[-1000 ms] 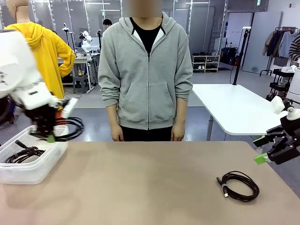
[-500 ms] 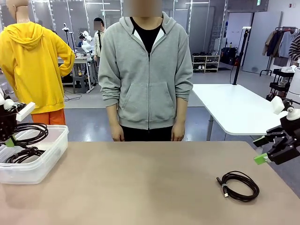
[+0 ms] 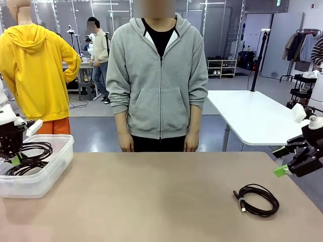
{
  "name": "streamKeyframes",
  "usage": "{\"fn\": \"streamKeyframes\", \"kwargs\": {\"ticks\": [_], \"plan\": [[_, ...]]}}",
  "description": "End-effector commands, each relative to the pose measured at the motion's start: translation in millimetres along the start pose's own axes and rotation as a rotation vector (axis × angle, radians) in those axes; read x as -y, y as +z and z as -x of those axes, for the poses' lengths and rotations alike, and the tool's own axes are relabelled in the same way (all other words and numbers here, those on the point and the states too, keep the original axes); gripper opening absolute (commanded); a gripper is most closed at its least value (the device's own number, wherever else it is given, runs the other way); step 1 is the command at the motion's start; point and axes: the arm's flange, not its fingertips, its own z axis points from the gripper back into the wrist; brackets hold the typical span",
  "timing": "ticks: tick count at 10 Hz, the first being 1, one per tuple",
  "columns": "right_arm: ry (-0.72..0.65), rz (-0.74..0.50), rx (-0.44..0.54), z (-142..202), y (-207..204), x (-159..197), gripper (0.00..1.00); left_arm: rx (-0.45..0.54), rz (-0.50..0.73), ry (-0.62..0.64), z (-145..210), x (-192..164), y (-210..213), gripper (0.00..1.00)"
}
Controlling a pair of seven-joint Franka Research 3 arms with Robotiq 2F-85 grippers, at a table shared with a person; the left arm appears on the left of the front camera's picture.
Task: Organize and store the cables.
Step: Place the USB Extension Cable into the Organizing box.
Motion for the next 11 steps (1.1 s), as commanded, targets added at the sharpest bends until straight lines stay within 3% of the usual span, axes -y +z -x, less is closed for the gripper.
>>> {"fn": "streamKeyframes", "kwargs": {"ticks": [1, 2, 3, 5, 6, 8, 9, 10, 11], "plan": [[-0.004, -0.006, 0.01, -1.4, 0.1, 0.7, 1.0, 0.028, 0.005, 0.032, -3.1, -22.8, -7.2, 0.0], [-0.004, -0.006, 0.01, -1.4, 0.1, 0.7, 1.0, 0.033, 0.026, 0.031, -5.7, -24.0, -10.3, 0.3], [-0.004, -0.006, 0.01, -1.4, 0.1, 0.7, 1.0, 0.03, 0.032, 0.031, -7.3, -23.7, -11.0, 0.5], [-0.004, -0.006, 0.01, -1.4, 0.1, 0.7, 1.0, 0.022, 0.035, 0.032, -10.7, -22.2, -9.5, 0.87], [-0.004, -0.006, 0.01, -1.4, 0.1, 0.7, 1.0, 0.025, 0.033, 0.037, -11.8, -19.9, -8.3, 1.0], [-0.004, -0.006, 0.01, -1.4, 0.1, 0.7, 1.0, 0.024, 0.03, 0.05, -13.5, -15.2, -4.7, 1.0], [-0.004, -0.006, 0.01, -1.4, 0.1, 0.7, 1.0, 0.026, 0.015, 0.063, -14.5, -12.2, -1.4, 0.93], [-0.004, -0.006, 0.01, -1.4, 0.1, 0.7, 1.0, 0.031, 0.003, 0.083, -15.4, -7.6, 1.1, 1.0], [-0.004, -0.006, 0.01, -1.4, 0.1, 0.7, 1.0, 0.043, -0.007, 0.11, -16.9, -1.3, 3.7, 1.0]]}}
